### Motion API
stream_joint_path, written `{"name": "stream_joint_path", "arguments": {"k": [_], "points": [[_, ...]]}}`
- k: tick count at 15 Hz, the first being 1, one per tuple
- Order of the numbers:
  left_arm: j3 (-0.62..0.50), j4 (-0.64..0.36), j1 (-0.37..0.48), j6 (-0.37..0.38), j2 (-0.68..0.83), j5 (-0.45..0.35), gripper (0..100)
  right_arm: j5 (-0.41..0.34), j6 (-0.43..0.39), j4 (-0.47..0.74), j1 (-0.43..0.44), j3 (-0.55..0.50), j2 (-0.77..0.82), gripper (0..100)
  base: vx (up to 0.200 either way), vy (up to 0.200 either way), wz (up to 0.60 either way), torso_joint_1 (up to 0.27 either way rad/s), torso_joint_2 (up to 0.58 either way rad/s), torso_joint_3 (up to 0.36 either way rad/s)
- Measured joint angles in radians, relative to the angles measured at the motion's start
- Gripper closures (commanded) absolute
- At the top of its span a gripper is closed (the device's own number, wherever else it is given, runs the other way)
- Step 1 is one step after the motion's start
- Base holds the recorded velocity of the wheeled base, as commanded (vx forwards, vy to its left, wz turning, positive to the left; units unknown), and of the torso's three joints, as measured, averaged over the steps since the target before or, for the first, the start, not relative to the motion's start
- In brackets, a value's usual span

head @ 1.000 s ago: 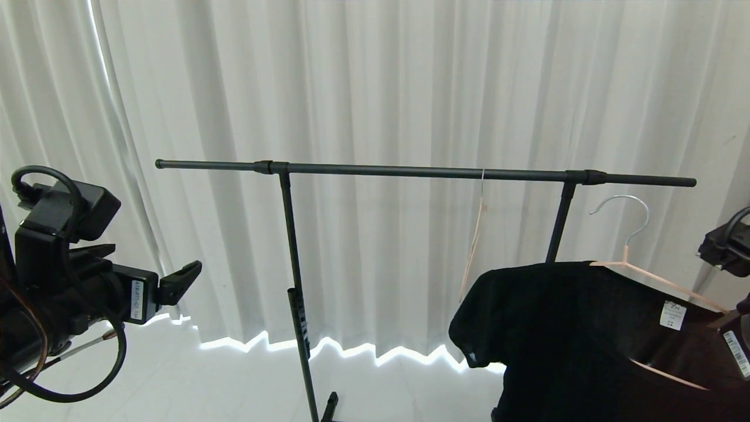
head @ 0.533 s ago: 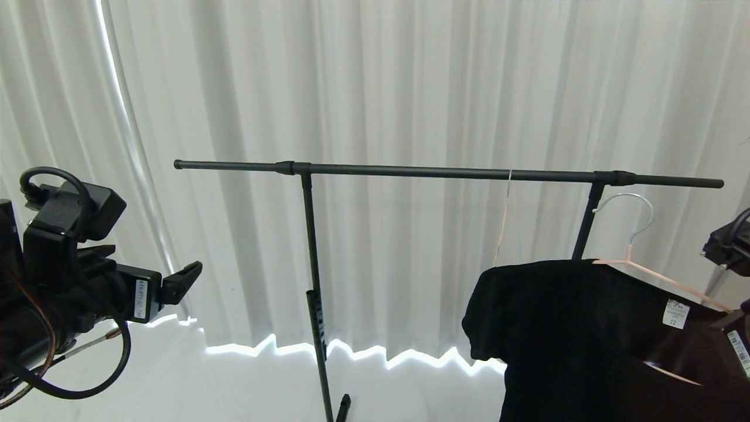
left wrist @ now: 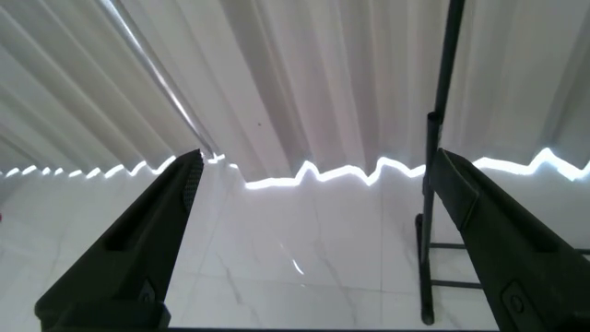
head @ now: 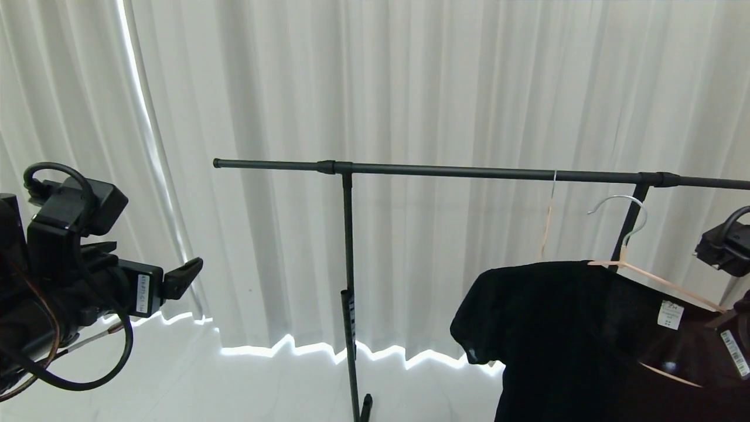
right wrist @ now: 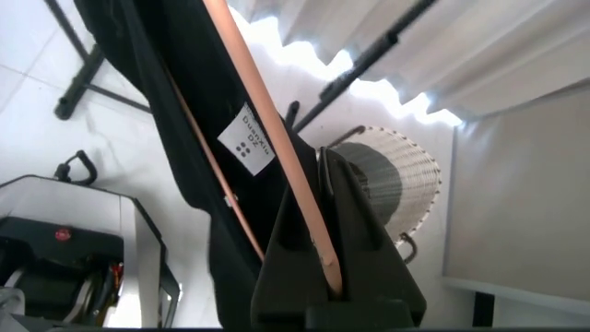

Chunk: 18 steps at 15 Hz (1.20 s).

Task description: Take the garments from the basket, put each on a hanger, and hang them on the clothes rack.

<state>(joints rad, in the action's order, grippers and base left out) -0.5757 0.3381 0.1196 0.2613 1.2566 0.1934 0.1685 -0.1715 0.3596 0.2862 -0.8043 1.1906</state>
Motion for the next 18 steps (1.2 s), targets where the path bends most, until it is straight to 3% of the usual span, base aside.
{"name": "stream_joint_path", "arguments": {"k": [6, 9, 14, 18], "points": [[-0.003, 0.001, 0.000, -0.002, 0.003, -0.001, 0, 0.000, 0.004, -0.008, 0.010, -0.007, 0.018, 100, 0.000, 0.000, 0.00, 0.000, 0.00, 0.000], [-0.009, 0.026, 0.000, 0.001, 0.001, 0.002, 0, 0.001, 0.016, 0.005, 0.011, -0.062, 0.033, 100, 0.000, 0.000, 0.00, 0.000, 0.00, 0.000], [-0.010, 0.028, 0.000, 0.004, -0.007, 0.004, 0, 0.022, 0.054, 0.306, 0.010, -0.235, 0.048, 100, 0.000, 0.000, 0.00, 0.000, 0.00, 0.000], [-0.006, 0.028, 0.000, 0.003, -0.006, 0.003, 0, 0.092, 0.156, 0.336, 0.041, -0.309, 0.090, 100, 0.000, 0.000, 0.00, 0.000, 0.00, 0.000]]}}
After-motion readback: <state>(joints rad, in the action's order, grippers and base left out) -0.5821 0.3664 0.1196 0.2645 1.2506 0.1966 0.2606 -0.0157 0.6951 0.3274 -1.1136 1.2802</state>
